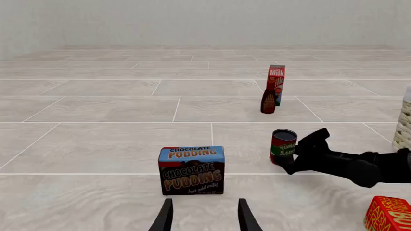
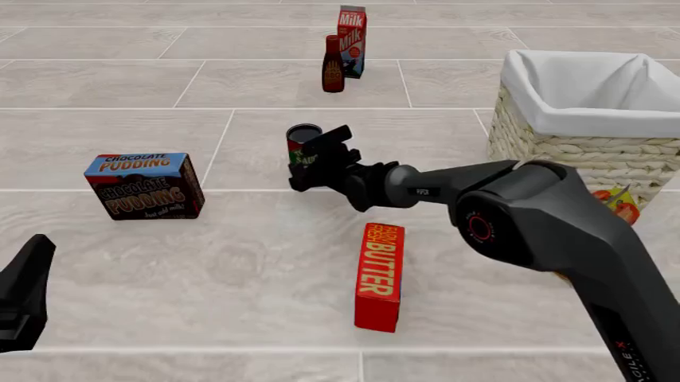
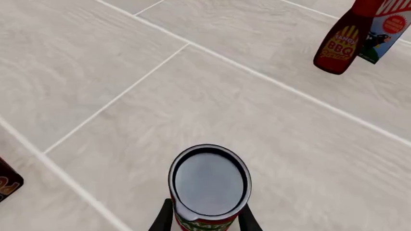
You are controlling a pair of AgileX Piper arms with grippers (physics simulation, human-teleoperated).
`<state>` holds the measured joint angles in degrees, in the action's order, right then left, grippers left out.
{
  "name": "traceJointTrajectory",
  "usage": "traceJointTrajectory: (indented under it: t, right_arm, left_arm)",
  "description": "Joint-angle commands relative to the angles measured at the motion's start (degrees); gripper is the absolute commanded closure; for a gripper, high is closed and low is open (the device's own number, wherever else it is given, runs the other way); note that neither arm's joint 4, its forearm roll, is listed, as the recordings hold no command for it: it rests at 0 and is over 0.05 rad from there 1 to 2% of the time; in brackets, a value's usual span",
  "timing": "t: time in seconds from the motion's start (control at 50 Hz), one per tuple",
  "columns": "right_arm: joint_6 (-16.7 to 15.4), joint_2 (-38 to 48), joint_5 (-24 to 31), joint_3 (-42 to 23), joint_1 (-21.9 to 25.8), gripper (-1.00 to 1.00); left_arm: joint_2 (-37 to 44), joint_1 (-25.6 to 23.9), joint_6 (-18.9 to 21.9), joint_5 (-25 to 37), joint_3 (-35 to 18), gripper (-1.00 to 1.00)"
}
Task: Pick the tomato sauce and place it in the basket.
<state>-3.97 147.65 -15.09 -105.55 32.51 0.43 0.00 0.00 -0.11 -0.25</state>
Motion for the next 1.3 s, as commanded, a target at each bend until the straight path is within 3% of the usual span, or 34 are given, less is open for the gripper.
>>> traceJointTrajectory:
  t: [0.02, 0.94, 0.96, 1.3]
  right_arm:
    - [-0.2, 0.46, 0.91, -1.2, 0.13, -1.0]
    - [-1.11, 3.58, 3.41, -6.71, 0.86, -1.0]
    - [-1.14, 3.53, 3.24, -6.51, 0.97, 1.0]
    - [-2.29, -2.21, -1.09, 1.72, 0.99, 1.0]
  left_arm:
    - [0.0, 0.0, 0.0, 0.0, 0.0, -1.0]
    - [0.0, 0.0, 0.0, 0.0, 0.0, -1.0]
    - [0.0, 0.0, 0.0, 0.0, 0.0, -1.0]
    - [0.0, 0.0, 0.0, 0.0, 0.0, -1.0]
